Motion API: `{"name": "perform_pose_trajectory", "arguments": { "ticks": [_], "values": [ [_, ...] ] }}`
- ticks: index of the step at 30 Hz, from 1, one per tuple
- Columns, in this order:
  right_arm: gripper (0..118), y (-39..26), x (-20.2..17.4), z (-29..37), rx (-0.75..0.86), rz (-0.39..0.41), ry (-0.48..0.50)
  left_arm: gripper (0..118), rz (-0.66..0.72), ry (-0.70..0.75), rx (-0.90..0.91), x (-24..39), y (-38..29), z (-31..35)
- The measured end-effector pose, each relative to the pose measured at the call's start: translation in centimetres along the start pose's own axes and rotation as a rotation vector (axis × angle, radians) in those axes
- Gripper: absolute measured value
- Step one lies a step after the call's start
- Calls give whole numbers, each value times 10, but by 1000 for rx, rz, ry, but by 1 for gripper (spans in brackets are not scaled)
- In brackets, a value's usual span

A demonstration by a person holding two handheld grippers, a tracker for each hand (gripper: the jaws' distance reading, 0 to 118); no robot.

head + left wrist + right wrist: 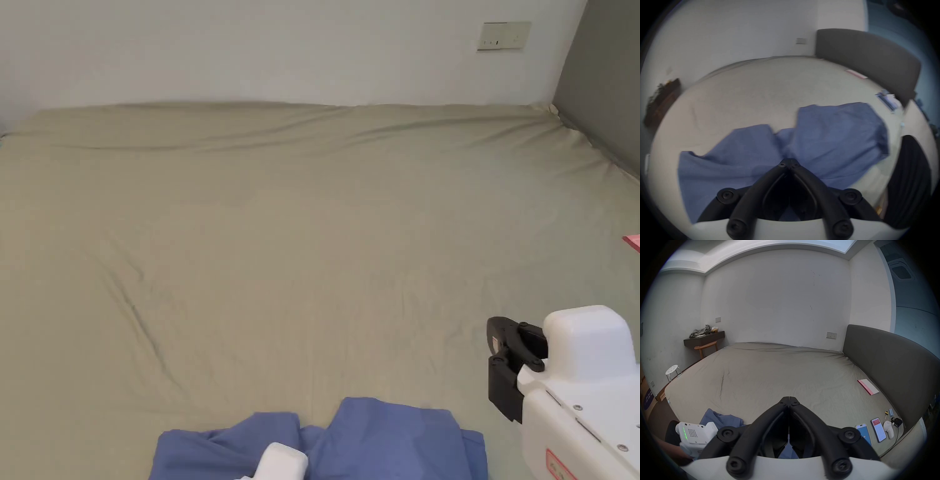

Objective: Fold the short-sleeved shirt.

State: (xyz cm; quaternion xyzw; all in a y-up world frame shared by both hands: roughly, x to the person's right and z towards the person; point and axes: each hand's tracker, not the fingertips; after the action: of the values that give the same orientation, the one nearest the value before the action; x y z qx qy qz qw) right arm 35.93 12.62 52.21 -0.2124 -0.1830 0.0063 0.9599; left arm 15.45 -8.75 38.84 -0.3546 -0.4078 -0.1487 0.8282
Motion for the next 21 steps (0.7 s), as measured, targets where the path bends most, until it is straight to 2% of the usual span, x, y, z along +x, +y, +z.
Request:
{"name": "perform_pose_trajectory", "arguments": {
  "ticks": [1, 2, 3, 4, 7, 8, 10, 11, 12, 13, 15, 21],
  "values": [
    [2, 0, 0, 0, 0, -2, 1, 0, 18, -100, 4, -8, 3, 4],
    [2, 1, 0, -1, 1, -4, 2, 0, 120, -251, -25, -18, 6, 8],
    [2, 1, -1, -1, 1, -4, 3, 0, 214, -332, -22, -29, 8, 12],
    [2, 1, -1, -2, 1, -4, 4, 0, 303, -381, -3, -44, 10, 17],
    [2, 3, -3, -3, 2, -4, 8, 0, 472, -377, 80, -92, 15, 40],
    [2, 3, -4, -3, 4, -4, 12, 8, 537, -382, 85, -109, 17, 45],
    [2, 5, -6, -4, 6, 1, 17, 41, 644, -398, 75, -153, 14, 55],
    [2, 5, -8, -5, 6, 5, 20, 63, 670, -403, 73, -175, 10, 59],
    [2, 6, -9, -6, 7, 8, 23, 94, 695, -384, 77, -190, 6, 62],
    [2, 6, -10, -7, 8, 9, 25, 111, 711, -345, 68, -206, 1, 66],
    [2, 6, -12, -7, 6, 9, 31, 118, 742, -291, 36, -235, -11, 70],
    [2, 4, -16, -12, -9, 12, 33, 118, 975, -436, -79, -279, -51, 58]
  ]
}}
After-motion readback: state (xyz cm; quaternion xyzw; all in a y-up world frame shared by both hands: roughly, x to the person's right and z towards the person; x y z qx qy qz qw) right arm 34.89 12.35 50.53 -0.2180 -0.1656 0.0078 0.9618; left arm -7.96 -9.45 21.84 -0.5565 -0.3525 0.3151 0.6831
